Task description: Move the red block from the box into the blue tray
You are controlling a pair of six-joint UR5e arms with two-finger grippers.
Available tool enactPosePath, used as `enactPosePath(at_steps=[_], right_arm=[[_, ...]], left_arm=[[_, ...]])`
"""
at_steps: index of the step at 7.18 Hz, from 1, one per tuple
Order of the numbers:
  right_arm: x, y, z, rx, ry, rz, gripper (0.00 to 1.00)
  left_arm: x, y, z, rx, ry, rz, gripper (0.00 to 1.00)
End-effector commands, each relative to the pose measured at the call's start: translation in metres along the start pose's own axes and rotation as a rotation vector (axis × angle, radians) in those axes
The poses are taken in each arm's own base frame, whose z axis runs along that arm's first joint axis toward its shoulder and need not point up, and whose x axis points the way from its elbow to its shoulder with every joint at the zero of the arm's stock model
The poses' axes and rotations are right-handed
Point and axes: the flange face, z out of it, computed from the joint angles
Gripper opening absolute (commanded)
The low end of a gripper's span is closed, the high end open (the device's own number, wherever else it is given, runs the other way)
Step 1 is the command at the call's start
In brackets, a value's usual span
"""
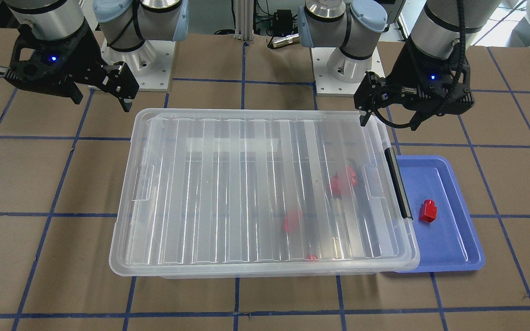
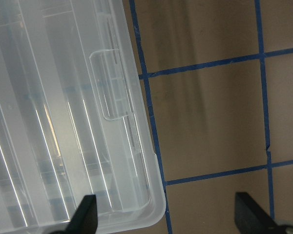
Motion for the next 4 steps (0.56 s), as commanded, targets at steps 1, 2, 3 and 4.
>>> enactPosePath(at_steps=[1, 2, 3, 4], right_arm=[[-0.0007, 0.0, 0.0002, 0.0, -0.001, -0.004, 1.0], [-0.0006, 0.0, 0.0002, 0.0, 0.001, -0.004, 1.0], [-0.0014, 0.0003, 0.0002, 0.0, -0.001, -0.005, 1.0], [-0.0013, 0.0003, 0.0002, 0.0, 0.001, -0.005, 1.0]], left_arm=[[0.0009, 0.001, -0.0013, 0.002, -0.001, -0.004, 1.0], [-0.002, -0.0046, 0.0018, -0.002, 0.001, -0.013, 1.0], [0.0003, -0.0043, 0.0031, -0.002, 0.002, -0.013, 1.0], [-0.0029, -0.0012, -0.001, 0.006, 0.002, -0.007, 1.0]])
